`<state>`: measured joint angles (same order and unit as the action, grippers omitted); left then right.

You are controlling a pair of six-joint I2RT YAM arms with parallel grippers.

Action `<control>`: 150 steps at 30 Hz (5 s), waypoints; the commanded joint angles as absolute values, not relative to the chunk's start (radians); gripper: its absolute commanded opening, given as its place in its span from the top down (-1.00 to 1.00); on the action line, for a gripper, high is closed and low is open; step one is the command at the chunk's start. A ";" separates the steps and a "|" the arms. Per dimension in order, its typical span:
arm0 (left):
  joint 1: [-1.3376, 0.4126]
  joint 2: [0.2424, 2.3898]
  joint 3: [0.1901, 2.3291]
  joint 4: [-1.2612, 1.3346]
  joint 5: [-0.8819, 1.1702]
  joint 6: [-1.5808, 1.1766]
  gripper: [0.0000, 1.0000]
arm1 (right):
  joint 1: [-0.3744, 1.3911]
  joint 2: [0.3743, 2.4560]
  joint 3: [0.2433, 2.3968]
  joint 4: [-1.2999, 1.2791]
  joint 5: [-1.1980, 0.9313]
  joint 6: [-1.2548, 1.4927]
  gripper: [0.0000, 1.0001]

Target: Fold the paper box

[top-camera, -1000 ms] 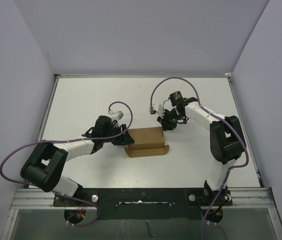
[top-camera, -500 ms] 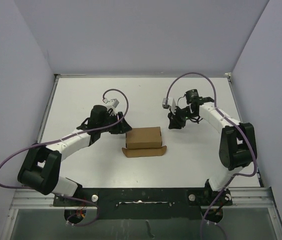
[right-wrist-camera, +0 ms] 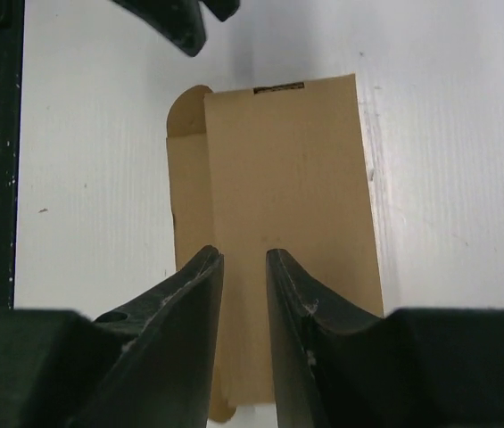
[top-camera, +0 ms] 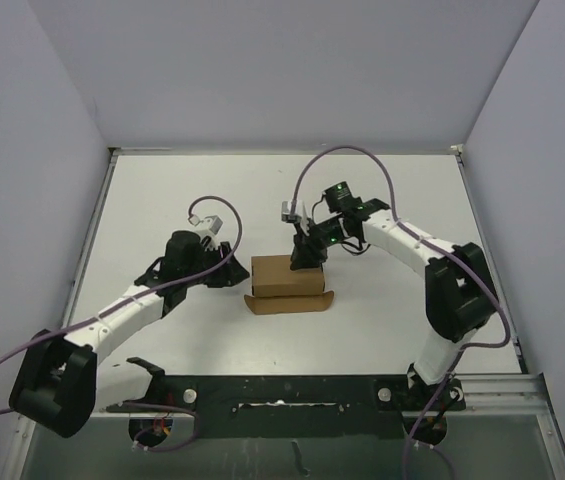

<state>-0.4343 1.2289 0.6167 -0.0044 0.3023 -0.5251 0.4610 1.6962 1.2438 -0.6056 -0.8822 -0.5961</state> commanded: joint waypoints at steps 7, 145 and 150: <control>-0.461 0.908 0.357 -0.014 0.221 -0.796 0.31 | 0.524 1.840 1.307 -0.586 -0.791 -0.518 0.58; -0.516 1.256 0.668 -0.074 -0.066 -0.338 1.00 | 0.765 1.927 1.247 -0.273 -0.411 0.163 0.69; -0.512 1.271 0.688 -0.047 -0.057 -0.328 1.00 | 0.765 1.933 1.249 -0.276 -0.412 0.166 0.69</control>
